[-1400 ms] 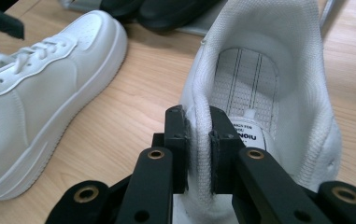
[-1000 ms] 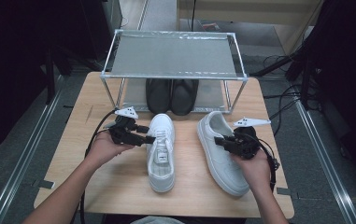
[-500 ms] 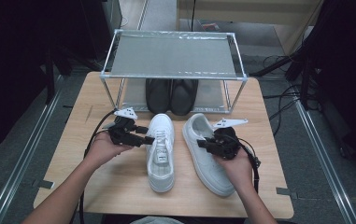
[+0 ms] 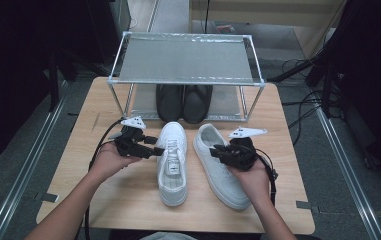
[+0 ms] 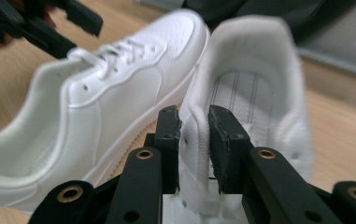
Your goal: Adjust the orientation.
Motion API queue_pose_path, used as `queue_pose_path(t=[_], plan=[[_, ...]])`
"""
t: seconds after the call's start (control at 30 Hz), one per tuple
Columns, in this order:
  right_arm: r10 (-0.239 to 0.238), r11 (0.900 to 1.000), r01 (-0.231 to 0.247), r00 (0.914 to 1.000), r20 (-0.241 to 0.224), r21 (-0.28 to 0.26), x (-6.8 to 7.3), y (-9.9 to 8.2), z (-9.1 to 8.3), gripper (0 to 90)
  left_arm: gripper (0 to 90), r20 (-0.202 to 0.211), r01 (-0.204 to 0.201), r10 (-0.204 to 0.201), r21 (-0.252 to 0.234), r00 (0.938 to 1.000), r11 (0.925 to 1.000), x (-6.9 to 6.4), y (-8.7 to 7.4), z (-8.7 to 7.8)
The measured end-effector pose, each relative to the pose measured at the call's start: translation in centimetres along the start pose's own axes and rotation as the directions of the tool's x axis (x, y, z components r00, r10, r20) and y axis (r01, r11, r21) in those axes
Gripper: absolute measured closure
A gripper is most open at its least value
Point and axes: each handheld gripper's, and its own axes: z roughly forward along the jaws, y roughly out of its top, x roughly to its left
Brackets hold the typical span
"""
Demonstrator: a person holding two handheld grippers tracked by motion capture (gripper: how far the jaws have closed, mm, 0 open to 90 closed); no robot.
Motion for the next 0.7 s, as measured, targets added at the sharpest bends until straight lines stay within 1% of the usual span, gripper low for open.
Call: queue_pose_path(t=[0.03,0.07,0.1,0.13,0.23,0.3,0.37,0.43,0.63,0.7], plan=[[0.0,0.9999,0.0,1.0,0.001,-0.013,0.0,0.0,-0.4,75.1,41.0,0.006,0.003,-0.003,-0.002,1.0,1.0,0.0,0.0,0.0],[0.001,0.9997,-0.001,1.0,0.003,-0.025,0.0,0.0,-1.0,75.0,40.9,0.003,0.004,-0.004,-0.004,1.0,1.0,-0.1,0.0,0.1],[-0.002,0.9995,0.002,1.0,0.005,-0.03,0.0,-0.1,-1.5,75.1,40.9,0.001,-0.004,0.004,0.0,1.0,1.0,-0.1,0.1,0.1],[0.002,0.9997,-0.002,1.0,0.003,-0.024,0.0,-0.3,-1.9,75.9,40.9,0.003,-0.008,0.008,0.0,1.0,1.0,-0.2,0.1,0.1],[0.006,1.0,-0.006,0.9999,-0.012,-0.007,0.2,-1.4,-2.3,83.6,40.9,0.003,-0.01,0.01,-0.003,0.9999,0.9999,-0.2,0.1,0.1],[0.001,1.0,-0.001,0.9998,-0.02,0.008,0.6,-1.9,-2.3,87.1,40.8,0.002,-0.004,0.004,-0.005,1.0,1.0,-0.1,0.2,0.0],[-0.014,0.9999,0.014,0.9996,-0.025,0.006,0.9,-2.2,-2.3,89.5,40.7,0.001,-0.003,0.003,-0.007,1.0,1.0,0.0,0.2,0.1],[-0.025,0.9996,0.026,0.9992,-0.03,0.01,1.2,-2.4,-2.1,90.0,40.7,0.0,-0.002,0.002,-0.005,1.0,1.0,0.0,0.2,0.1],[-0.006,0.9978,0.009,0.999,-0.045,0.065,1.3,-3.2,-0.7,90.0,40.7,0.001,-0.011,0.011,-0.007,0.9999,0.9999,-0.1,0.3,0.2],[-0.007,0.996,0.012,0.9985,-0.053,0.088,1.3,-3.5,-0.3,90.0,40.7,0.003,-0.011,0.011,-0.012,0.9999,0.9999,-0.2,0.4,0.1]])
